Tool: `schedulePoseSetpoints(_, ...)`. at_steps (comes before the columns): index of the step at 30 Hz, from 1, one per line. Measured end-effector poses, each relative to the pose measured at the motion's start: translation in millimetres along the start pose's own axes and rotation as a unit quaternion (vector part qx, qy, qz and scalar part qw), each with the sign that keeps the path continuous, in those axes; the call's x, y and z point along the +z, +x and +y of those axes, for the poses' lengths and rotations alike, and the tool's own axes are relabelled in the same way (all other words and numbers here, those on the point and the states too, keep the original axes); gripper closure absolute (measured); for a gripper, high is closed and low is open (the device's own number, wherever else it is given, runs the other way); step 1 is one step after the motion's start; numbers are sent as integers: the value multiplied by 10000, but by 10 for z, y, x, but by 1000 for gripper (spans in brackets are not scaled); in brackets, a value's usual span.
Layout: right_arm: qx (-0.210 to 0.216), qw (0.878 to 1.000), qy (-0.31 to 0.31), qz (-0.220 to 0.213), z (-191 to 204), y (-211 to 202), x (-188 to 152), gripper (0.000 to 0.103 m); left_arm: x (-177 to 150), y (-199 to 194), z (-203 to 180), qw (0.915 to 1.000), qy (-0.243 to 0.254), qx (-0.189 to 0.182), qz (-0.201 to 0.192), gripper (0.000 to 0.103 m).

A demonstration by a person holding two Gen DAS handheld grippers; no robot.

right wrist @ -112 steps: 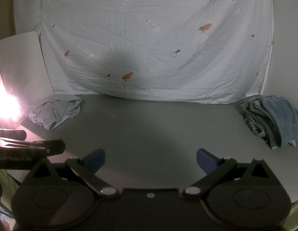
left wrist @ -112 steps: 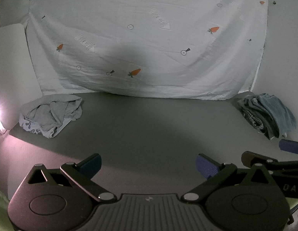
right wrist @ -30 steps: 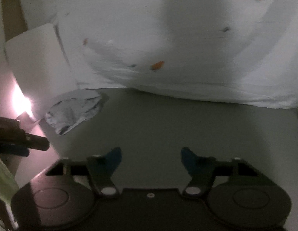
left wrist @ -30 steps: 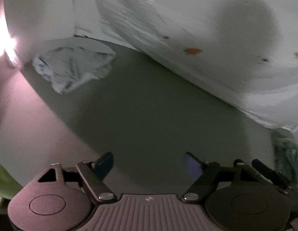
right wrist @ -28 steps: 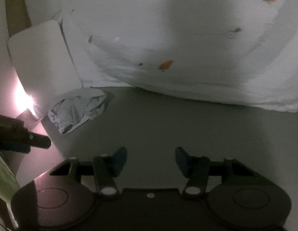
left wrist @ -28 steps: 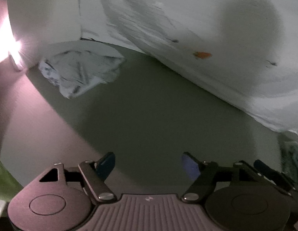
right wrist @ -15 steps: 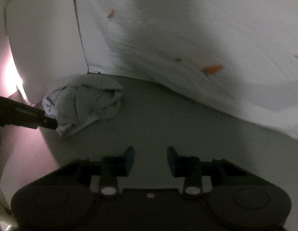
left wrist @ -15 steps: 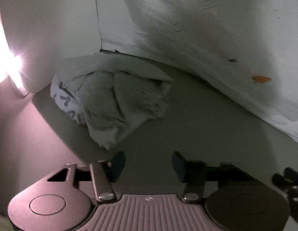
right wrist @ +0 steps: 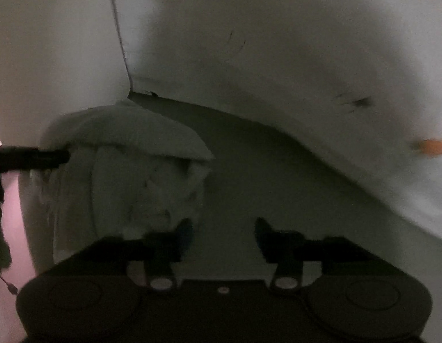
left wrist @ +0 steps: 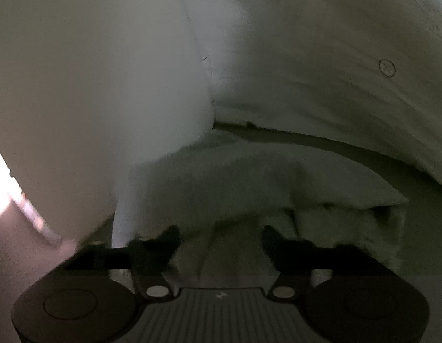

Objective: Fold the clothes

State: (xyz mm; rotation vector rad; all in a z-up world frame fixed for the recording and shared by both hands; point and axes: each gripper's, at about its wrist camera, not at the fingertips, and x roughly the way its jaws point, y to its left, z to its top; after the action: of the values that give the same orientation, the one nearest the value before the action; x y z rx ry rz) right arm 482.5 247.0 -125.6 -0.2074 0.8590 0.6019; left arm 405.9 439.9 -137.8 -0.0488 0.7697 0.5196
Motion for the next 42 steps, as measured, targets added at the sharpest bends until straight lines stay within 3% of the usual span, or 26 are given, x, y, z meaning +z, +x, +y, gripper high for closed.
schedulePoseSetpoints(3, 518, 9977, 402, 169, 3, 485, 188, 33, -4, 117, -54, 9968, 745, -165, -223, 16)
schedulePoseSetpoints(4, 585, 9968, 483, 242, 21, 656, 238, 28, -21, 176, -95, 9945, 1007, -107, -254, 15)
schedulePoseSetpoints(6, 619, 9959, 549, 377, 72, 939, 298, 29, -59, 272, -194, 9883, 1469, 162, -366, 10)
schedulePoseSetpoints(7, 636, 9958, 532, 386, 98, 1029, 313, 38, -73, 306, -234, 9853, 1625, 285, -435, 9)
schedulePoseSetpoints(9, 928, 9944, 455, 234, 127, 1081, 321, 83, -72, 279, -258, 9844, 1554, 408, -715, 15)
schedulePoseSetpoints(10, 958, 9947, 370, 37, 139, 1020, 323, 101, -67, 253, -267, 9843, 1477, 465, -847, 33)
schedulePoseSetpoints(11, 862, 9959, 148, -242, 163, 871, 324, 102, -52, 231, -278, 9850, 1390, 509, -881, 48)
schedulePoseSetpoints(12, 764, 9957, -75, -521, 188, 721, 324, 102, -34, 212, -292, 9867, 1272, 534, -860, 53)
schedulePoseSetpoints(14, 554, 9932, -400, -939, 182, 423, 322, 103, 9, 157, -311, 9883, 1102, 612, -856, 82)
schedulePoseSetpoints(16, 333, 9899, -607, -1240, 127, 126, 320, 103, 47, 69, -341, 9876, 1016, 776, -913, 98)
schedulePoseSetpoints(19, 7, 9838, -548, -1709, -64, -377, 354, 103, 218, -237, -349, 9827, 949, 1032, -1212, 101)
schedulePoseSetpoints(22, -360, 9702, -604, -2318, -223, -981, 307, 103, 348, -660, -342, 9819, 778, 871, -1488, 101)
schedulePoseSetpoints(25, -886, 9466, -689, -3023, -412, -1692, 131, 103, 410, -1196, -449, 9781, 774, 640, -1825, 101)
schedulePoseSetpoints(28, -1404, 9151, -769, -3702, -601, -2403, -44, 103, 395, -1859, -691, 9713, 682, 299, -2258, 101)
schedulePoseSetpoints(31, -1910, 8759, -843, -4350, -790, -3115, -219, 103, 357, -2568, -1048, 9598, 470, -178, -2761, 101)
schedulePoseSetpoints(34, -2387, 8306, -907, -4949, -978, -3816, -396, 103, 305, -3289, -1524, 9386, 449, -676, -3353, 101)
schedulePoseSetpoints(36, -2415, 8238, -881, -5053, -1081, -4073, -534, 103, 253, -3725, -1902, 9207, 523, -868, -3770, 101)
schedulePoseSetpoints(39, -2457, 8132, -843, -5207, -1236, -4457, -743, 103, 85, -4308, -2424, 8893, 640, -751, -4466, 101)
schedulePoseSetpoints(42, -2497, 8024, -805, -5360, -1390, -4841, -951, 103, -65, -4686, -2732, 8768, 507, -880, -4700, 101)
